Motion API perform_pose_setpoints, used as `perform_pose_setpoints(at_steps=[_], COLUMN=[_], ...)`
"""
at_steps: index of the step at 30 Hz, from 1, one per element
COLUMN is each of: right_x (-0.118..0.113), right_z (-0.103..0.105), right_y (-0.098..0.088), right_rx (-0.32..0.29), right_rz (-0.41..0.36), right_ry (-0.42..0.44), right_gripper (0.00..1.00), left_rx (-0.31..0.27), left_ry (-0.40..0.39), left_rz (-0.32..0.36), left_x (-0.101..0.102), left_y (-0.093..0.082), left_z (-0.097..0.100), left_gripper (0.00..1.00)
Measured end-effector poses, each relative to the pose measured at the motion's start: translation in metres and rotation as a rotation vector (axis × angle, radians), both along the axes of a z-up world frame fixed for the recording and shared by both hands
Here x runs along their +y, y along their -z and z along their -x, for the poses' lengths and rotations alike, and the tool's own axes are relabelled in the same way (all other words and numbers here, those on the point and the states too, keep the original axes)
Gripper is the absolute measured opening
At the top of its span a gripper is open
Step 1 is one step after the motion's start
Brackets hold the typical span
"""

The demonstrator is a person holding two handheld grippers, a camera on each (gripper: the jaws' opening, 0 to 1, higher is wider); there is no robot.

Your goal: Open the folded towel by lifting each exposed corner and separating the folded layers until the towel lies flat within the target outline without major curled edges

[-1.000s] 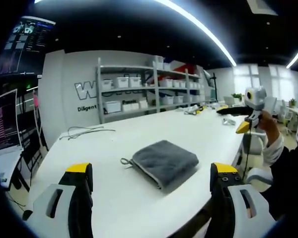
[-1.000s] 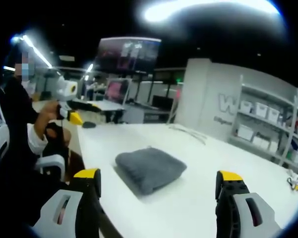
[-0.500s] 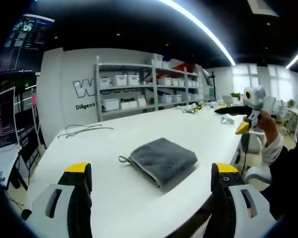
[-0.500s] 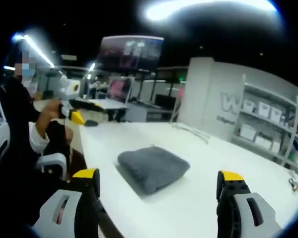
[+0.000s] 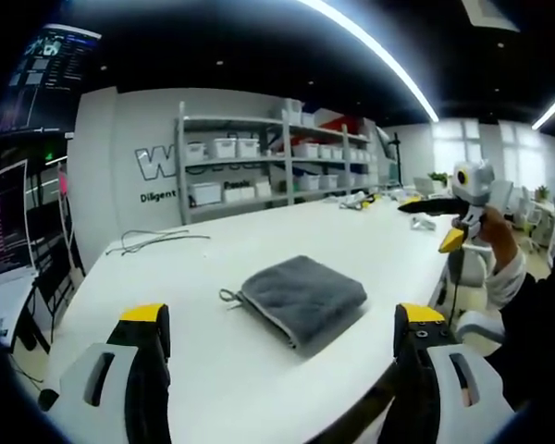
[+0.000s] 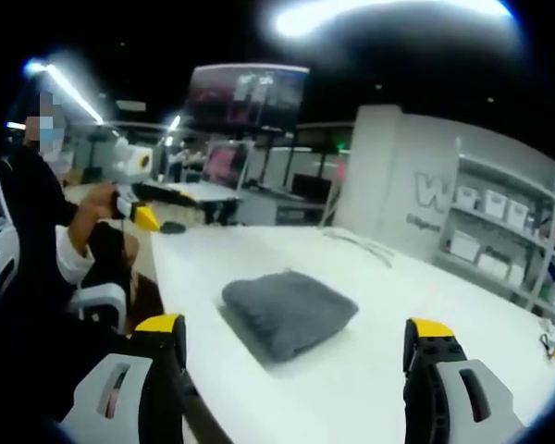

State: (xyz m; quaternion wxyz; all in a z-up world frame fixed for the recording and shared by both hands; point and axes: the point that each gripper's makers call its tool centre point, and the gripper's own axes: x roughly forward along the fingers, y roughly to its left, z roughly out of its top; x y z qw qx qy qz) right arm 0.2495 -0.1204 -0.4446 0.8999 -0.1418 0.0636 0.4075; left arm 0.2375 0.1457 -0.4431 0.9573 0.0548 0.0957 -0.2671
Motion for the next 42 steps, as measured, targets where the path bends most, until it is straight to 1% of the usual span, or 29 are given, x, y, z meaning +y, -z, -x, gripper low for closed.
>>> perform_pose_setpoints(at_steps=[14,21,33,36,42], right_x=[0.0014,-0.0003,0.0017,0.002,0.0028], right_z=[-0.001,-0.0039,-0.0051,-0.0055,-0.0064], right_y=[0.0027,0.0035,0.0078,0.008,0.0099], right_rx=[-0.004,-0.01,-0.008,-0.01,-0.005], right_rz=[0.015,0.021,0.029,0.026,0.026], right_ry=[-0.002,0.012,0.01,0.01,0.009], right_gripper=[0.99,0.99,0.98,0.98,0.98], left_rx=[0.012,0.006,-0.01,-0.025,-0.02], left_ry=[0.003,0.003,-0.007,-0.012,-0.013], left_rz=[-0.009,-0.012,-0.017,-0.015,-0.013], left_x=[-0.0002,0.0008,0.0035,0.0041,0.004], left_y=[0.0045,0.0027,0.001,-0.0022,-0.0007], left_z=[-0.0001,-0.0003,-0.0017,-0.0011,-0.0007], left_gripper=[0.99,0.99,0.98,0.97,0.98])
